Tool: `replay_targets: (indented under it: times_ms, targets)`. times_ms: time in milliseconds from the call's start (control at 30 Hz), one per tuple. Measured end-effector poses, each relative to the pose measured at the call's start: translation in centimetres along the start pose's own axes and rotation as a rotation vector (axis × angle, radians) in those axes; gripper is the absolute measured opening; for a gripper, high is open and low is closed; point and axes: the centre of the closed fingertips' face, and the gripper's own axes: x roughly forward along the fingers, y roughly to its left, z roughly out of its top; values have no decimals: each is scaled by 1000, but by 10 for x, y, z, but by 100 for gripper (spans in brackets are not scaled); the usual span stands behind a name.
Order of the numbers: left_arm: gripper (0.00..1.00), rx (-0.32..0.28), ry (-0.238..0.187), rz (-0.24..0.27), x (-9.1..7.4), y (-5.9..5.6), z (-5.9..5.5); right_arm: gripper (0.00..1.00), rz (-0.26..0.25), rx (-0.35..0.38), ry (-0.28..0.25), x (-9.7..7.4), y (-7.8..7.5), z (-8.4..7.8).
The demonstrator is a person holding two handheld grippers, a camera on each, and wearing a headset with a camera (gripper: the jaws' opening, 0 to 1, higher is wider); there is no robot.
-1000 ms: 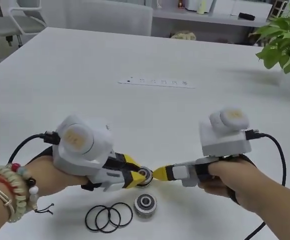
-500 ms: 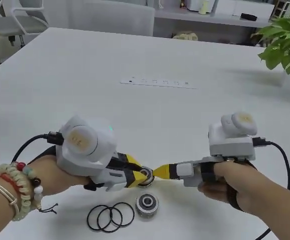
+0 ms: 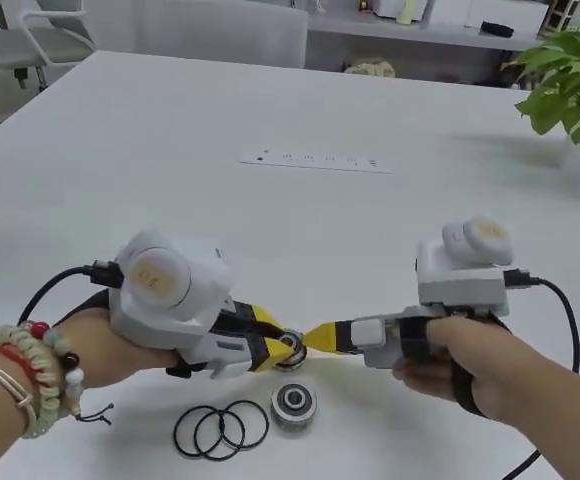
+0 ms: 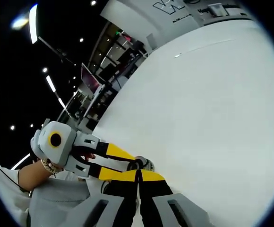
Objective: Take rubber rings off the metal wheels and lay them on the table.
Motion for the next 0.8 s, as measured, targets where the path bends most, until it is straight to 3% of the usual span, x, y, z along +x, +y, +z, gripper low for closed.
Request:
replay_targets:
  times_ms: [267, 333, 367, 433, 600, 800]
  targets:
    - [8, -2, 1, 0, 0, -1, 0, 0, 18, -9, 1, 2, 5, 0]
    - [8, 0, -1, -2, 1, -2, 1, 0, 88, 10, -18, 3, 19, 5]
    - [8, 1, -1, -1, 1, -1, 1, 0, 85, 1, -50, 4, 21, 13]
    - [8, 4, 0, 1, 1, -2, 1, 0, 40, -55, -23, 4, 16, 10]
    - [8, -6, -2, 6, 1, -1, 1, 0, 3, 3, -7, 3, 3, 3]
    - [8, -4, 9, 4, 1, 0, 2, 0, -24, 13, -25, 1, 0, 8]
